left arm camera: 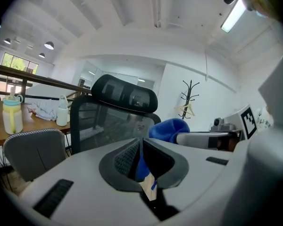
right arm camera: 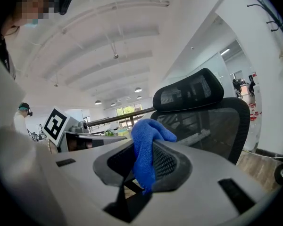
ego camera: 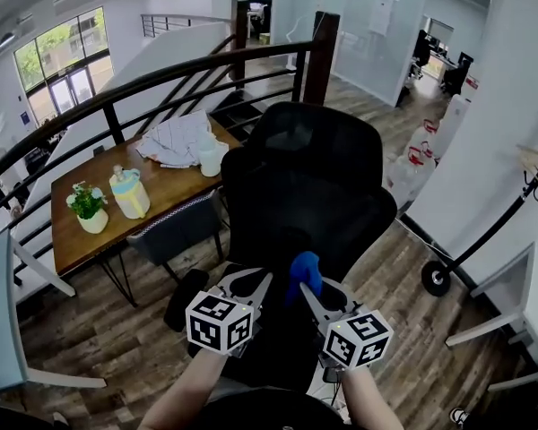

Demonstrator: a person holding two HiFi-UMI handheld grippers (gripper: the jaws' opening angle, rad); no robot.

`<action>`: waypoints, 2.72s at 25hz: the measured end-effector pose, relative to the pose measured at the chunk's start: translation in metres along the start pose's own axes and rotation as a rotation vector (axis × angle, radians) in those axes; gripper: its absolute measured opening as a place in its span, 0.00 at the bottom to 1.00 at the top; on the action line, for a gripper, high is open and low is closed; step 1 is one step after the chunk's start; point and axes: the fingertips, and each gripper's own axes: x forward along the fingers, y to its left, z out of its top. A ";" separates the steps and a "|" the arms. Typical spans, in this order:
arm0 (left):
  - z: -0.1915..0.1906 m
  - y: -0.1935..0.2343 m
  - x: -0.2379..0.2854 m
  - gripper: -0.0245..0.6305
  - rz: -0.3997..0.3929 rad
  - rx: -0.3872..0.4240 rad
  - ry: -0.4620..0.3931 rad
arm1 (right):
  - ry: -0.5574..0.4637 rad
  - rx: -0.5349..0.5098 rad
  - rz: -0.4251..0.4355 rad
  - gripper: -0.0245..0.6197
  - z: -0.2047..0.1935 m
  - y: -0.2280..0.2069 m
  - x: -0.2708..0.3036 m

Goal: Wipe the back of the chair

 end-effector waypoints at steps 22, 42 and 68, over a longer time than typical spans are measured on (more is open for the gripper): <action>0.105 0.059 0.037 0.09 -0.053 0.097 -0.124 | -0.134 -0.225 0.020 0.19 0.133 -0.010 0.095; 0.171 0.133 0.068 0.09 -0.020 0.131 -0.185 | -0.214 -0.266 0.080 0.19 0.220 -0.031 0.208; 0.162 0.099 0.134 0.09 -0.160 0.154 -0.102 | -0.197 0.038 -0.298 0.20 0.196 -0.167 0.173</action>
